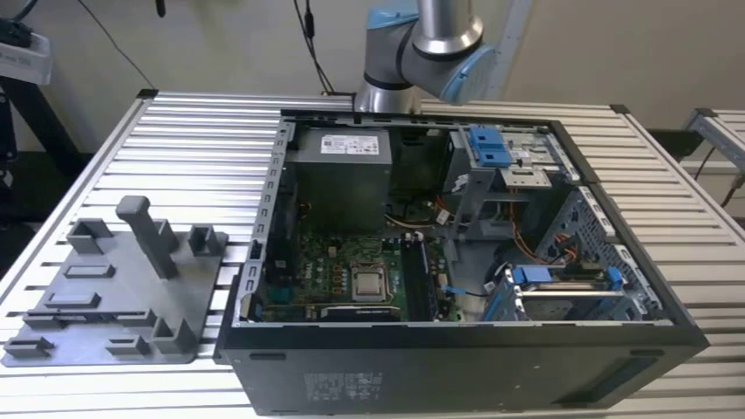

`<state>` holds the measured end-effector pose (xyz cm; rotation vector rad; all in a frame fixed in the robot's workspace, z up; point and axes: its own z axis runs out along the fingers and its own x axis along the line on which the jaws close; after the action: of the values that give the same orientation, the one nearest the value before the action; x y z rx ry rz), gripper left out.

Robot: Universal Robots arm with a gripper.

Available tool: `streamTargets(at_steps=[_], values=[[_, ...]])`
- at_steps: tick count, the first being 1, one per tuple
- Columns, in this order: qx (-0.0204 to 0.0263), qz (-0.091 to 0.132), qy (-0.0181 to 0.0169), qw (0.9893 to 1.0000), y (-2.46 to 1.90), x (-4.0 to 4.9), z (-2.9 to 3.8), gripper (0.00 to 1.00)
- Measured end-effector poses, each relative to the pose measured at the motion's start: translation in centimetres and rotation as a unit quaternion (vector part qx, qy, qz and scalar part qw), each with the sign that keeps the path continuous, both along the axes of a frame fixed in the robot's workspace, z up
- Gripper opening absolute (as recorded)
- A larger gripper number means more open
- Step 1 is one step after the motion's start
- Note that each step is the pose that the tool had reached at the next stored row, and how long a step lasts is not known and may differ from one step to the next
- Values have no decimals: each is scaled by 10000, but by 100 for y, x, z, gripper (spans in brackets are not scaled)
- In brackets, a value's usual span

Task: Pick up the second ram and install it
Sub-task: 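Pick up the second ram and move it above second insertion slot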

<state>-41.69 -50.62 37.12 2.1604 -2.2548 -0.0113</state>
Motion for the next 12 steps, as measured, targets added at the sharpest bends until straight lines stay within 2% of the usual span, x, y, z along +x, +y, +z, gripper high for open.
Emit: streamTargets(at_steps=[1,2,3,12], values=[[0,0,0,10000,0,0,0,29],[0,0,0,10000,0,0,0,29],[0,0,0,10000,0,0,0,36],[0,0,1,10000,1,0,0,36]])
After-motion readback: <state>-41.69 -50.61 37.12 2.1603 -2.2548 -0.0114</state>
